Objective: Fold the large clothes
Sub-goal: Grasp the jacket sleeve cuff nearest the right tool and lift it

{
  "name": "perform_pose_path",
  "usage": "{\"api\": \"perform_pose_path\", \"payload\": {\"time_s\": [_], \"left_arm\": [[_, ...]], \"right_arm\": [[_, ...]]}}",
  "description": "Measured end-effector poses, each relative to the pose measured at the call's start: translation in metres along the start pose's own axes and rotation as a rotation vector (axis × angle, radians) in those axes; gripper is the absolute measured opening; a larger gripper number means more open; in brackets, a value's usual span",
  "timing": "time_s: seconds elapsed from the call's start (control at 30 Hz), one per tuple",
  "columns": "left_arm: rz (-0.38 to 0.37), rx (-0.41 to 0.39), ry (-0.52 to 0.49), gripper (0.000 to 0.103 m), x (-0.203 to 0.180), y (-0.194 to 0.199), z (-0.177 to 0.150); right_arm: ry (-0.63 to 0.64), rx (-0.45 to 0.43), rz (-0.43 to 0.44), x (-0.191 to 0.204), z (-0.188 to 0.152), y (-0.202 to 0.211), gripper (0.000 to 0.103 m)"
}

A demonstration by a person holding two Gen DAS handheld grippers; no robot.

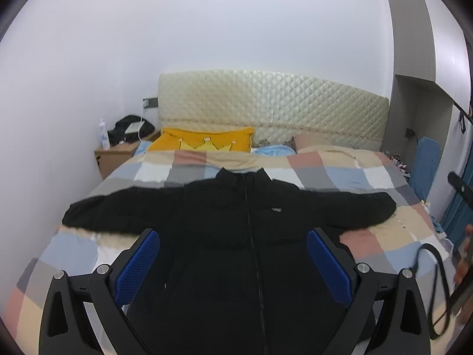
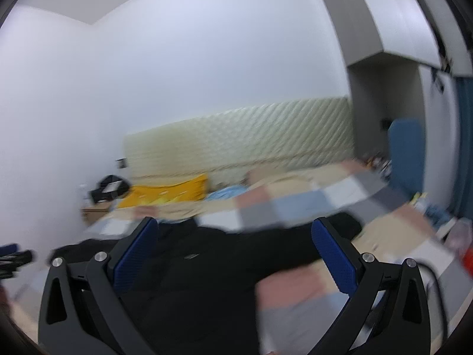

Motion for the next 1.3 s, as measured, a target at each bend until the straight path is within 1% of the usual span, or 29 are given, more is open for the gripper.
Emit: {"api": "perform_pose_path", "payload": {"time_s": [0.03, 0.07, 0.13, 0.2, 0.23, 0.3, 0.37, 0.5, 0.53, 0.6, 0.63, 0.67, 0.73, 0.77, 0.83, 0.93, 1.0, 1.07, 1.13, 1.17, 1.2, 1.23, 1.27, 1.3], "left_arm": [[0.014, -0.01, -0.002, 0.101, 0.001, -0.009, -0.001], [0.017, -0.02, -0.007, 0.101, 0.004, -0.018, -0.004], [0.045, -0.008, -0.019, 0.101, 0.013, -0.043, -0.012], [0.067, 0.015, -0.02, 0.101, 0.024, -0.067, -0.023], [0.078, 0.022, -0.016, 0.101, 0.029, -0.077, -0.028], [0.097, 0.042, 0.005, 0.101, 0.041, -0.098, -0.038], [0.102, 0.066, 0.04, 0.101, 0.051, -0.118, -0.046], [0.131, 0.093, 0.083, 0.101, 0.065, -0.156, -0.058], [0.138, 0.098, 0.084, 0.101, 0.067, -0.164, -0.061], [0.151, 0.109, 0.085, 0.101, 0.069, -0.179, -0.068], [0.154, 0.119, 0.085, 0.101, 0.071, -0.186, -0.072], [0.159, 0.126, 0.083, 0.101, 0.071, -0.192, -0.075], [0.178, 0.13, 0.08, 0.101, 0.074, -0.203, -0.077], [0.187, 0.131, 0.079, 0.101, 0.075, -0.21, -0.078], [0.198, 0.13, 0.075, 0.101, 0.076, -0.221, -0.082], [0.219, 0.144, 0.072, 0.101, 0.078, -0.238, -0.091], [0.224, 0.152, 0.071, 0.101, 0.078, -0.248, -0.097], [0.236, 0.164, 0.075, 0.101, 0.079, -0.257, -0.101], [0.24, 0.178, 0.074, 0.101, 0.08, -0.264, -0.102], [0.244, 0.179, 0.077, 0.101, 0.081, -0.264, -0.102], [0.245, 0.179, 0.084, 0.101, 0.082, -0.265, -0.102], [0.241, 0.18, 0.091, 0.101, 0.083, -0.264, -0.101], [0.238, 0.182, 0.095, 0.101, 0.083, -0.264, -0.101], [0.23, 0.184, 0.096, 0.101, 0.083, -0.263, -0.102]], "right_arm": [[0.02, 0.005, -0.016, -0.008, 0.0, -0.015, 0.103], [0.048, 0.037, -0.027, -0.016, -0.003, -0.036, 0.103], [0.094, 0.104, -0.023, -0.03, -0.015, -0.077, 0.103], [0.069, 0.144, 0.0, -0.047, -0.033, -0.112, 0.103], [0.043, 0.165, 0.01, -0.06, -0.045, -0.133, 0.103], [0.003, 0.184, 0.01, -0.08, -0.066, -0.159, 0.103], [-0.041, 0.212, -0.027, -0.109, -0.091, -0.197, 0.103], [-0.207, 0.228, -0.048, -0.165, -0.126, -0.253, 0.1], [-0.258, 0.238, -0.068, -0.184, -0.139, -0.27, 0.1], [-0.333, 0.269, -0.113, -0.208, -0.159, -0.295, 0.098], [-0.363, 0.288, -0.13, -0.219, -0.168, -0.308, 0.096], [-0.408, 0.304, -0.152, -0.234, -0.18, -0.321, 0.092], [-0.486, 0.311, -0.188, -0.26, -0.201, -0.341, 0.091], [-0.513, 0.307, -0.198, -0.269, -0.208, -0.347, 0.09], [-0.606, 0.289, -0.221, -0.29, -0.227, -0.36, 0.088], [-0.638, 0.279, -0.261, -0.308, -0.246, -0.377, 0.088], [-0.657, 0.28, -0.285, -0.311, -0.256, -0.383, 0.088], [-0.719, 0.248, -0.251, -0.319, -0.268, -0.395, 0.088], [-0.722, 0.214, -0.223, -0.32, -0.265, -0.403, 0.088], [-0.72, 0.216, -0.202, -0.319, -0.263, -0.409, 0.08], [-0.71, 0.228, -0.185, -0.317, -0.261, -0.412, 0.063], [-0.701, 0.237, -0.189, -0.314, -0.26, -0.413, 0.053], [-0.692, 0.242, -0.195, -0.314, -0.258, -0.414, 0.034], [-0.683, 0.239, -0.201, -0.313, -0.256, -0.412, 0.024]]}}
Point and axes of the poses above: each gripper's, at about its wrist camera, not at the fingertips, and y roughly against the way its jaws point, x to its left, z to its top, the point moved 5 cm from there along -y, roughly the way its jaws point, and after that the axes turned 12 degrees about y, right-handed, at the moved point
